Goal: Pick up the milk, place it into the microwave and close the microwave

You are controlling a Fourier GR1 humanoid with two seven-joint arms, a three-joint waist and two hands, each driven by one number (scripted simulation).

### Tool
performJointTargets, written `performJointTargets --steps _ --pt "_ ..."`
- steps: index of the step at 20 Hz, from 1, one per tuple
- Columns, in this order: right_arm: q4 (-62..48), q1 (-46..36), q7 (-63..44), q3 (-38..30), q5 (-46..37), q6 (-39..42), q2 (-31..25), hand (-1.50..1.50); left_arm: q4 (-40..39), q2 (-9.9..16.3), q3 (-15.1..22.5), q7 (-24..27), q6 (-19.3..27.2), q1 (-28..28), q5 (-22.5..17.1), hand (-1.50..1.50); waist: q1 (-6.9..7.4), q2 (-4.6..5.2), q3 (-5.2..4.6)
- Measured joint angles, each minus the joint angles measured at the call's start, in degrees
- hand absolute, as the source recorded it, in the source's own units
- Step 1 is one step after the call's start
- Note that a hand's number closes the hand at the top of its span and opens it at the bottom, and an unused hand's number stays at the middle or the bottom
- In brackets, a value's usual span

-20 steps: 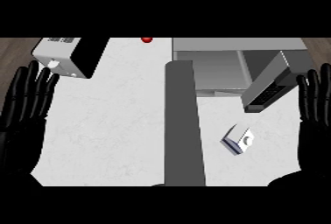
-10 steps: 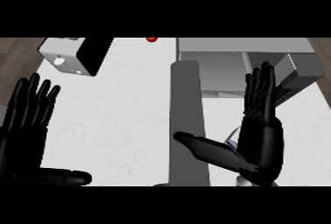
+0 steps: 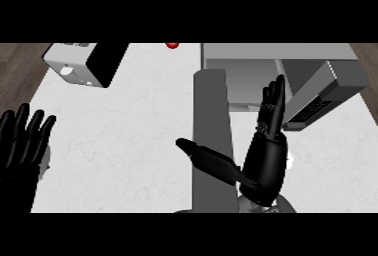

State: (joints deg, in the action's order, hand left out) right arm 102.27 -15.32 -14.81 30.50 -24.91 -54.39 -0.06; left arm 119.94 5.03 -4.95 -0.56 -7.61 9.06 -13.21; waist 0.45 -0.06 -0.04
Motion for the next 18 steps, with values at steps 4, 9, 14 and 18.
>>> performJointTargets --steps 4,9,14,18 --pt "-0.4 1.5 -1.1 -2.5 -1.8 0.0 -0.2 -1.5 2.3 0.0 -1.0 0.9 -2.0 4.0 -1.4 -1.5 -0.09 -0.01 0.01" --pt "-0.9 5.6 2.9 -4.8 1.1 -0.9 -0.1 -1.5 1.8 0.1 -3.1 3.6 -4.5 6.3 -2.5 -1.5 -0.15 0.0 0.02" --pt "-1.8 9.9 10.1 -6.7 8.7 -1.6 -0.5 -1.5 2.0 0.0 -4.4 4.9 -6.8 8.8 -3.5 -1.5 -0.14 -0.1 -0.02" --pt "-3.1 14.0 16.7 -8.5 13.9 -1.2 0.0 -1.5 2.1 -0.3 -4.8 5.2 -7.7 9.4 -3.7 -1.5 -0.21 -0.14 -0.03"
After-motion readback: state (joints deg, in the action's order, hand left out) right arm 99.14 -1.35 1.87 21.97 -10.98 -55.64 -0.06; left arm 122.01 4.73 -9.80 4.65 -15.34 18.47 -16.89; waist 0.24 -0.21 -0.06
